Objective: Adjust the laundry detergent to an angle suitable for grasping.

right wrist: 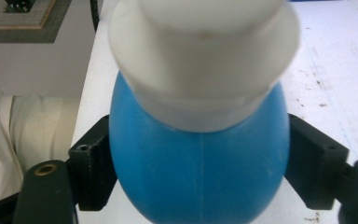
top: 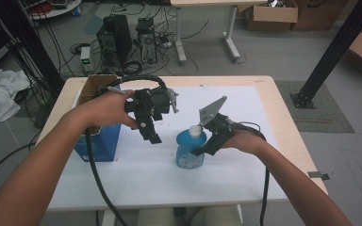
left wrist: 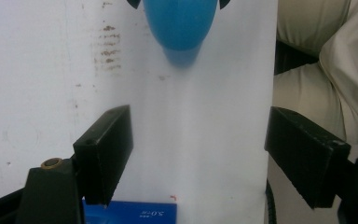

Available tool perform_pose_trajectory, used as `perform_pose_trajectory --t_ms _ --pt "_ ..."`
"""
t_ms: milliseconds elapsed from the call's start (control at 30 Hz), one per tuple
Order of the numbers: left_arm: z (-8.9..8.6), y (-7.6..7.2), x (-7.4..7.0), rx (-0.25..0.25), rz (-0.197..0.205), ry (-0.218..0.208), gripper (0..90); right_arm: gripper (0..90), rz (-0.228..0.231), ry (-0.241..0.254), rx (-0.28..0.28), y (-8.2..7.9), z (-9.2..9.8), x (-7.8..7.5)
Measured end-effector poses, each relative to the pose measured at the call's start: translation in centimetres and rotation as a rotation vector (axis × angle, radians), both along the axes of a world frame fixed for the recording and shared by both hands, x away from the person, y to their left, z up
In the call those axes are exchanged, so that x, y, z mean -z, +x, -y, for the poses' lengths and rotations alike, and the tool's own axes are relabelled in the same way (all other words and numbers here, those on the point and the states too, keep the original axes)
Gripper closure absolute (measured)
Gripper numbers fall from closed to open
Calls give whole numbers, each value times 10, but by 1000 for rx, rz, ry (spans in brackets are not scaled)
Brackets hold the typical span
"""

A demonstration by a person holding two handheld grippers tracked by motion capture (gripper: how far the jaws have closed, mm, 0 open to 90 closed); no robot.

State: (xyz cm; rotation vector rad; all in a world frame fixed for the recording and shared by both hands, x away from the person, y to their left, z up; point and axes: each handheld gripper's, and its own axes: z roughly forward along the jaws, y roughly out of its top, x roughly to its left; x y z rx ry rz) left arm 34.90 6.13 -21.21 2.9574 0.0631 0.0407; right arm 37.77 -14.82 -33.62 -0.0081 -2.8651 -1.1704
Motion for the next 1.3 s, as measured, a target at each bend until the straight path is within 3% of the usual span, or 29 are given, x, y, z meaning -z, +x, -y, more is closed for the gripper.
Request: perform_pose_trajectory --t_ms 967,1300 --pt "1 1 0 -1 2 5 236 153 27 -7 66 -4 10 -6" --pt "1 3 1 -6 5 9 233 153 36 -30 111 -8 31 -16"
